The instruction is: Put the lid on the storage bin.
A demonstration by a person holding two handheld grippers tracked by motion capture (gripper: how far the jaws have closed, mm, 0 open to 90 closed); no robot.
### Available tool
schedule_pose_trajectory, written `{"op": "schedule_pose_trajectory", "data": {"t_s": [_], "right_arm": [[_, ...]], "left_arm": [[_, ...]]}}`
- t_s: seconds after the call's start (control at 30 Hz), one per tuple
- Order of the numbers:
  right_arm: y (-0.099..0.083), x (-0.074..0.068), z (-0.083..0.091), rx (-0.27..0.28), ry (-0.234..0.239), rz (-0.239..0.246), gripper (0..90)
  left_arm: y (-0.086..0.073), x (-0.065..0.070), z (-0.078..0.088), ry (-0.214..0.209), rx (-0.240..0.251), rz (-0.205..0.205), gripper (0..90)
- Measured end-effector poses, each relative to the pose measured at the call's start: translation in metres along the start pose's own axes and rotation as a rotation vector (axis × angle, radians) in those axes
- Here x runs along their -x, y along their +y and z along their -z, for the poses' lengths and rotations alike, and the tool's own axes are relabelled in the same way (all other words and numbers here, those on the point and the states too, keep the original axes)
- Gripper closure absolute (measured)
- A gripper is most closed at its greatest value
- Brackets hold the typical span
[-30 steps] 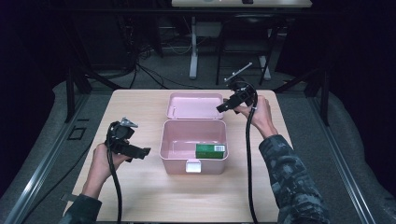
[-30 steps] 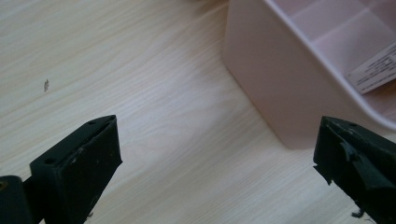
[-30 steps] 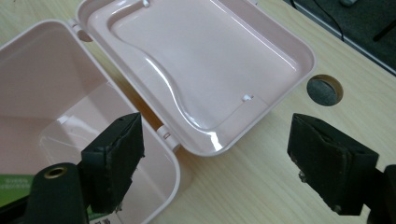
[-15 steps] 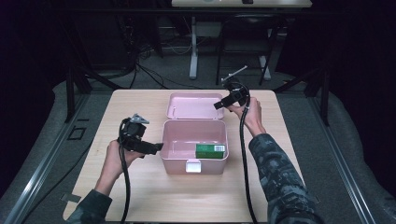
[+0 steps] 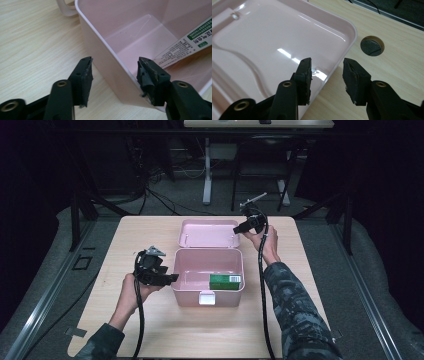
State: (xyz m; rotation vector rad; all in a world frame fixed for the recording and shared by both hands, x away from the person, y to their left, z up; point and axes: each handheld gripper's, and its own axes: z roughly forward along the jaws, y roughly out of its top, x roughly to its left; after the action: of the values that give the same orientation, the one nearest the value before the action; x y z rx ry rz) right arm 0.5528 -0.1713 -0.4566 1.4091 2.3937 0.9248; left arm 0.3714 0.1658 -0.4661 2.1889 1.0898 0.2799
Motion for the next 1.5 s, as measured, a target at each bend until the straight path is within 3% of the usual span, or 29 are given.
{"op": "schedule_pose_trajectory", "data": {"t_s": [0.27,0.7,1.1,1.5], "right_arm": [[0.000,0.002,-0.018,-0.006,-0.043,-0.055,64.4],[-0.001,0.004,-0.033,-0.007,-0.072,-0.123,71.4],[0.000,0.000,-0.031,0.007,-0.102,-0.135,75.0],[0.001,-0.003,-0.020,0.078,-0.102,-0.136,77.5]], "left_arm": [[-0.001,0.004,-0.004,-0.023,-0.003,-0.014,61.2],[-0.002,0.006,-0.004,-0.009,0.005,-0.029,62.2],[-0.002,0.007,-0.005,-0.004,0.005,-0.037,62.3],[-0.002,0.008,-0.005,0.007,0.007,-0.041,61.9]]}}
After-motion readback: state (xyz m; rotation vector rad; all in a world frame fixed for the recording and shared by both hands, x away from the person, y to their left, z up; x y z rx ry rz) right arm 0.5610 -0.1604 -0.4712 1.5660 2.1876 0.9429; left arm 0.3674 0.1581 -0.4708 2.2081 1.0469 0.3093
